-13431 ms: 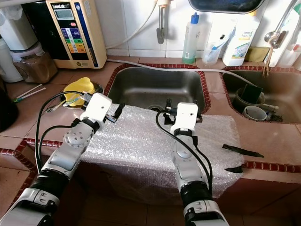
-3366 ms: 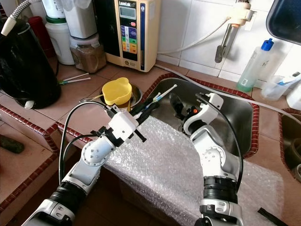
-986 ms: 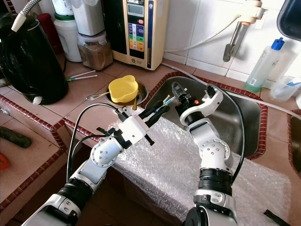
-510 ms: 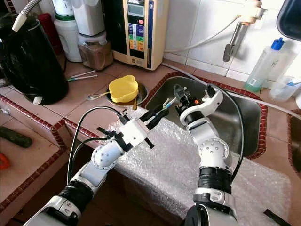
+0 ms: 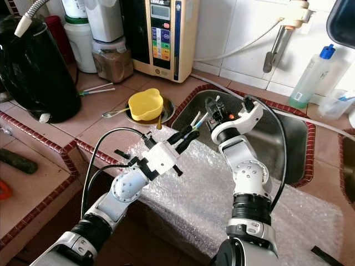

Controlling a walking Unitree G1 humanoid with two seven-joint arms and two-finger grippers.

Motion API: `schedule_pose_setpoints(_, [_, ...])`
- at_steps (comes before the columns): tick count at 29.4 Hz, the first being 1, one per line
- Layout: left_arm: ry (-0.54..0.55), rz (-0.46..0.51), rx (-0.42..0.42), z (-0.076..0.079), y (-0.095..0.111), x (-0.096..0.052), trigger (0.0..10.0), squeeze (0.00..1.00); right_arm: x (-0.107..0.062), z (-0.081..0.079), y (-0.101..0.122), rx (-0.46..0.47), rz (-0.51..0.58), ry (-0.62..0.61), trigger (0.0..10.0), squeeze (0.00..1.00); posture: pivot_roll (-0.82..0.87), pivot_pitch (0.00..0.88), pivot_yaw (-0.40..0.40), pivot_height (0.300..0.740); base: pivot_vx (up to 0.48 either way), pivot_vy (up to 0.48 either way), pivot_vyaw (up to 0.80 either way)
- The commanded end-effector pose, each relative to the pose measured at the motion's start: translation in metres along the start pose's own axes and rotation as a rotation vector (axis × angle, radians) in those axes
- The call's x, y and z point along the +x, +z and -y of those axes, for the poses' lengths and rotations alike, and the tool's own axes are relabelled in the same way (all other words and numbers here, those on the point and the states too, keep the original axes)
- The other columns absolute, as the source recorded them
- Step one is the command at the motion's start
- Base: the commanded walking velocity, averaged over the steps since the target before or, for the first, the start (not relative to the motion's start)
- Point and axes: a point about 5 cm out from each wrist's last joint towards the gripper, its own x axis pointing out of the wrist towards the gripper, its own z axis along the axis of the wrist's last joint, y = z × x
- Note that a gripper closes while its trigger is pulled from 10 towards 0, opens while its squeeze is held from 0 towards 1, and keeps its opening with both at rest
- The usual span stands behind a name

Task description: Kitchen organization

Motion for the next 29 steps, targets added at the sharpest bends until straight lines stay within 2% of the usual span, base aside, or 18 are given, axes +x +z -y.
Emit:
schedule_pose_setpoints(1, [0.101, 0.058, -0.018, -0.014, 0.01, 0.005, 10.0, 1.0, -0.005, 0.015, 0.004, -0.013, 0.008, -0.072, 0.0, 0.0, 0.0, 0.0, -0.017, 0.74, 0.0, 0.0, 0.0])
schedule_pose_setpoints(8, [0.128, 0.045, -0.046, -0.015, 0.008, 0.008, 10.0, 1.0, -0.005, 0.016, 0.009, -0.033, 0.025, -0.083, 0.0, 0.0, -0.01, 0.0, -0.021, 0.74, 0.0, 0.0, 0.0])
schedule_pose_setpoints(17, [0.18, 0.025, -0.046, -0.022, 0.005, 0.003, 10.0, 1.0, -0.001, 0.018, 0.01, -0.053, 0.047, -0.113, 0.0, 0.0, 0.01, 0.0, -0.031, 0.74, 0.0, 0.0, 0.0])
schedule_pose_setpoints(18, [0.189, 0.018, -0.061, -0.023, 0.004, 0.003, 10.0, 1.0, 0.0, 0.018, 0.011, -0.101, 0.061, -0.126, 0.0, 0.0, 0.01, 0.0, -0.031, 0.74, 0.0, 0.0, 0.0])
schedule_pose_setpoints(19, [0.196, 0.007, -0.084, -0.023, 0.003, 0.003, 10.0, 1.0, 0.001, 0.019, 0.017, -0.226, 0.1, -0.164, 0.0, 0.0, 0.01, 0.0, -0.031, 0.74, 0.0, 0.0, 0.0])
schedule_pose_setpoints(20, [0.196, 0.007, -0.084, -0.023, 0.003, 0.003, 10.0, 1.0, 0.001, 0.019, 0.017, -0.226, 0.1, -0.164, 0.0, 0.0, 0.01, 0.0, -0.031, 0.74, 0.0, 0.0, 0.0])
schedule_pose_setpoints(21, [0.191, -0.004, -0.091, -0.022, 0.001, 0.003, 10.0, 1.0, 0.002, 0.018, 0.023, -0.328, 0.139, -0.194, 0.0, 0.0, 0.01, 0.0, -0.036, 0.74, 0.0, 0.0, 0.0])
schedule_pose_setpoints(27, [0.175, -0.002, -0.095, -0.018, 0.002, 0.004, 10.0, 1.0, 0.009, 0.015, 0.029, -0.394, 0.167, -0.201, 0.0, 0.0, 0.01, 0.0, -0.037, 0.74, 0.0, 0.0, 0.0])
schedule_pose_setpoints(29, [0.172, -0.005, -0.096, -0.018, 0.001, 0.004, 10.0, 1.0, 0.011, 0.015, 0.03, -0.457, 0.171, -0.201, 0.0, 0.0, 0.01, 0.0, -0.035, 0.74, 0.0, 0.0, 0.0])
